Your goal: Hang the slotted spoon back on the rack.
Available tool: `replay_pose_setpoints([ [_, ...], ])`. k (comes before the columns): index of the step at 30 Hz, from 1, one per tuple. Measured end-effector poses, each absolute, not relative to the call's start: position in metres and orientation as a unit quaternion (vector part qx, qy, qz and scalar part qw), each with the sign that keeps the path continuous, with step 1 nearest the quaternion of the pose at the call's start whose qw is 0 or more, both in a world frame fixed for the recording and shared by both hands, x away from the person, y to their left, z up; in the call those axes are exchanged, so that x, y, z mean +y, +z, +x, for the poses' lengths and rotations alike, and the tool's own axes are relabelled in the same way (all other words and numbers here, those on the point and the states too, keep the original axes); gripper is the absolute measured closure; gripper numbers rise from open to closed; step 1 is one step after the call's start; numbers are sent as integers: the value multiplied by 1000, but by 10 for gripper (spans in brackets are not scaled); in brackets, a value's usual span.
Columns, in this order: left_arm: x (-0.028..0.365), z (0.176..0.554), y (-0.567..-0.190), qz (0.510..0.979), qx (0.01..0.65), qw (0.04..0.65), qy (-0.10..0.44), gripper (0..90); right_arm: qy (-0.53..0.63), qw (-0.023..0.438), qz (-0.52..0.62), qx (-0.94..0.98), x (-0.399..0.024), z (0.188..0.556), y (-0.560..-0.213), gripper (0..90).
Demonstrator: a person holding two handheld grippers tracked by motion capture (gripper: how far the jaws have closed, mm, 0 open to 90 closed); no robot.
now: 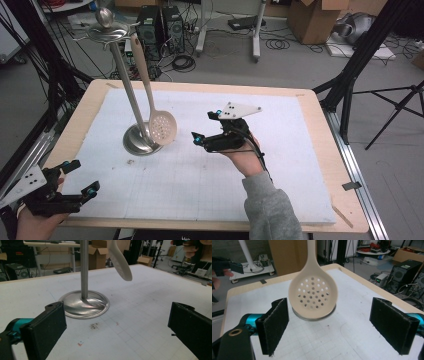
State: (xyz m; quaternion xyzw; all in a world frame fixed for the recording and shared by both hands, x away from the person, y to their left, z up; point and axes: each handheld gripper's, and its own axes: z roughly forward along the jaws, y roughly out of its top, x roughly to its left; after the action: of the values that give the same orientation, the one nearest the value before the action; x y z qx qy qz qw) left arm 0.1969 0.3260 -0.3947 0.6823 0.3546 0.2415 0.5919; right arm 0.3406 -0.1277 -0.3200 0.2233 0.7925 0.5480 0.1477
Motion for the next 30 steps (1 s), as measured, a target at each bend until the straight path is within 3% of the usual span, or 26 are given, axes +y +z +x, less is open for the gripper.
replay_pose_setpoints([
  [30, 302, 230, -395, 694, 327, 604, 214, 20, 575, 170, 271, 753, -214, 297, -356, 140],
])
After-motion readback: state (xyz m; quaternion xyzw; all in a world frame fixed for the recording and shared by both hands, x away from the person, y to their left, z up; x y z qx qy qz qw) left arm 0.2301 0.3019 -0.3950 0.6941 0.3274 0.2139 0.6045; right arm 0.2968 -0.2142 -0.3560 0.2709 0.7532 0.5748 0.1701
